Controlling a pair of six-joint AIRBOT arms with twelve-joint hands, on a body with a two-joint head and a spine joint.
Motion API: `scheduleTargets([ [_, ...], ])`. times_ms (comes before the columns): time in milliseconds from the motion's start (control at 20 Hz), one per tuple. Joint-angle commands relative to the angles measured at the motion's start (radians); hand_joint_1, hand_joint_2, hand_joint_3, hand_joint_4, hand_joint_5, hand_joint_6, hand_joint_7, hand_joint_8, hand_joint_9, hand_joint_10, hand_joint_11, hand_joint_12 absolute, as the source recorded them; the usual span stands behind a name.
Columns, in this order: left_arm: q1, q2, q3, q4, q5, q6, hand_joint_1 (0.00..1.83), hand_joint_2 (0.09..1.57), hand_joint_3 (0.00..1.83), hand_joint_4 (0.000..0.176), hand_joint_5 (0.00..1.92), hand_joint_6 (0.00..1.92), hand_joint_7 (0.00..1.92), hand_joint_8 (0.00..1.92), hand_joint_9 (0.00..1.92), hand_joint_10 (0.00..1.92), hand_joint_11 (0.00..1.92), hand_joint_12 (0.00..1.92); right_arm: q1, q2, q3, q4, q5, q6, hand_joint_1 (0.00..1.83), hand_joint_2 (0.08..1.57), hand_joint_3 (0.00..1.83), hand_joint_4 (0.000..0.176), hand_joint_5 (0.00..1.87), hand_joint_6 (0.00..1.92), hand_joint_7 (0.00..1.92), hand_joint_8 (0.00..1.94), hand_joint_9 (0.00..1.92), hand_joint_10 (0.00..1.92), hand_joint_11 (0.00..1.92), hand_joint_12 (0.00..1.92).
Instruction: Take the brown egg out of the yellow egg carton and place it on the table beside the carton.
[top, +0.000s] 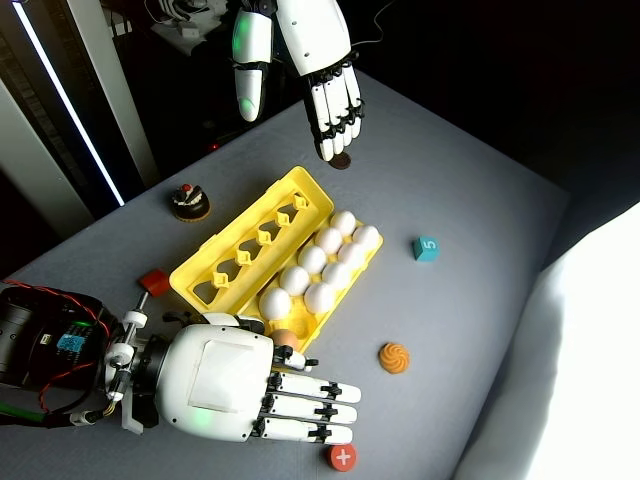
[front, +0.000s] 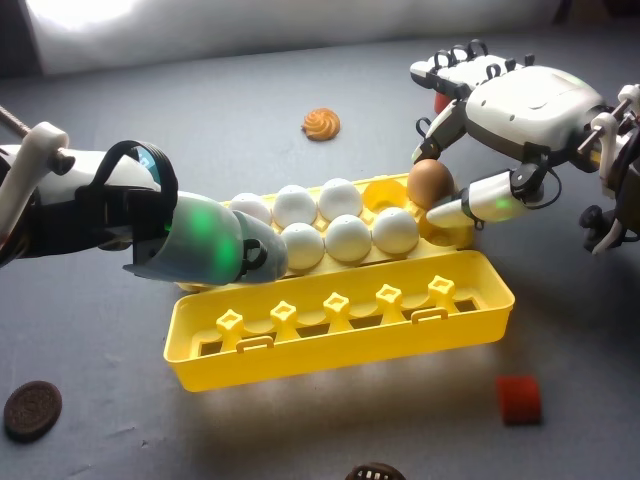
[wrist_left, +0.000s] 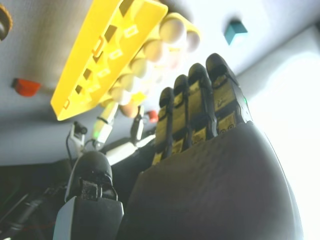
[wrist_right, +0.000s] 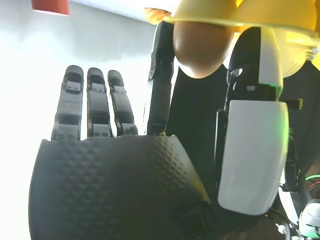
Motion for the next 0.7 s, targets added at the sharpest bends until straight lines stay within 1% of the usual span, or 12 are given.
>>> scheduleTargets([
  [0,-0.011,0.001,-0.002,0.067,-0.020,-0.003,0.00,1.20,0.00,0.000,0.20,0.00,0.23,0.00,0.20,0.01,0.00,0.43,0.011,0.001,0.005,0.000,0.111,0.002,1.01,1.10,0.00,0.174,1.00,0.92,0.00,0.00,0.00,0.00,0.00,0.00],
  [50,-0.011,0.001,-0.002,0.067,-0.020,-0.003,0.00,1.20,0.00,0.000,0.20,0.00,0.23,0.00,0.20,0.01,0.00,0.44,0.011,0.001,0.005,0.000,0.111,0.002,1.04,1.09,0.00,0.176,1.04,0.89,0.00,0.00,0.00,0.00,0.00,0.00],
  [100,-0.011,0.001,-0.002,0.067,-0.020,-0.003,0.00,1.20,0.00,0.000,0.20,0.00,0.23,0.00,0.21,0.01,0.00,0.44,0.011,0.001,0.005,0.000,0.112,0.002,1.04,1.09,0.00,0.165,1.04,0.90,0.01,0.00,0.00,0.00,0.00,0.00],
  [150,-0.011,0.001,-0.002,0.067,-0.020,-0.003,0.00,1.20,0.00,0.000,0.18,0.00,0.21,0.00,0.19,0.00,0.00,0.40,0.011,0.001,0.005,0.000,0.112,0.002,1.03,1.09,0.00,0.174,1.02,0.94,0.05,0.01,0.00,0.00,0.00,0.00],
  [250,-0.011,0.001,-0.002,0.067,-0.020,-0.003,0.00,1.19,0.00,0.000,0.16,0.00,0.20,0.00,0.17,0.00,0.00,0.32,0.016,0.001,0.005,0.000,0.112,0.002,1.03,1.10,0.00,0.176,1.01,0.95,0.08,0.02,0.00,0.00,0.00,0.00],
  [300,-0.011,0.001,-0.002,0.067,-0.020,-0.003,0.00,1.19,0.00,0.000,0.16,0.00,0.19,0.00,0.16,0.00,0.00,0.31,0.018,0.001,0.004,0.000,0.113,0.002,1.02,1.10,0.00,0.176,1.00,0.97,0.09,0.01,0.00,0.00,0.00,0.00],
  [350,-0.011,0.001,-0.002,0.067,-0.020,-0.003,0.00,1.19,0.00,0.000,0.17,0.00,0.20,0.00,0.17,0.00,0.00,0.33,0.022,0.001,0.004,0.000,0.116,0.002,1.03,1.09,0.00,0.176,1.02,0.94,0.10,0.01,0.00,0.00,0.00,0.00],
  [550,-0.011,0.002,-0.002,0.067,-0.020,-0.003,0.00,1.20,0.00,0.000,0.19,0.00,0.21,0.00,0.18,0.00,0.00,0.35,0.050,0.004,0.000,0.000,0.122,0.002,1.02,1.10,0.00,0.176,0.99,0.98,0.09,0.00,0.00,0.00,0.00,0.00],
  [600,-0.011,0.002,-0.002,0.067,-0.020,-0.003,0.00,1.20,0.00,0.000,0.18,0.00,0.20,0.00,0.17,0.00,0.00,0.34,0.060,0.008,-0.002,0.000,0.123,0.002,1.03,1.10,0.00,0.176,1.01,0.96,0.09,0.00,0.00,0.00,0.00,0.00],
  [650,-0.011,0.002,-0.002,0.067,-0.020,-0.003,0.00,1.19,0.00,0.000,0.19,0.00,0.21,0.00,0.18,0.00,0.00,0.37,0.066,0.013,-0.005,0.000,0.123,0.002,1.03,1.09,0.00,0.176,1.02,0.93,0.10,0.00,0.00,0.00,0.00,0.00],
])
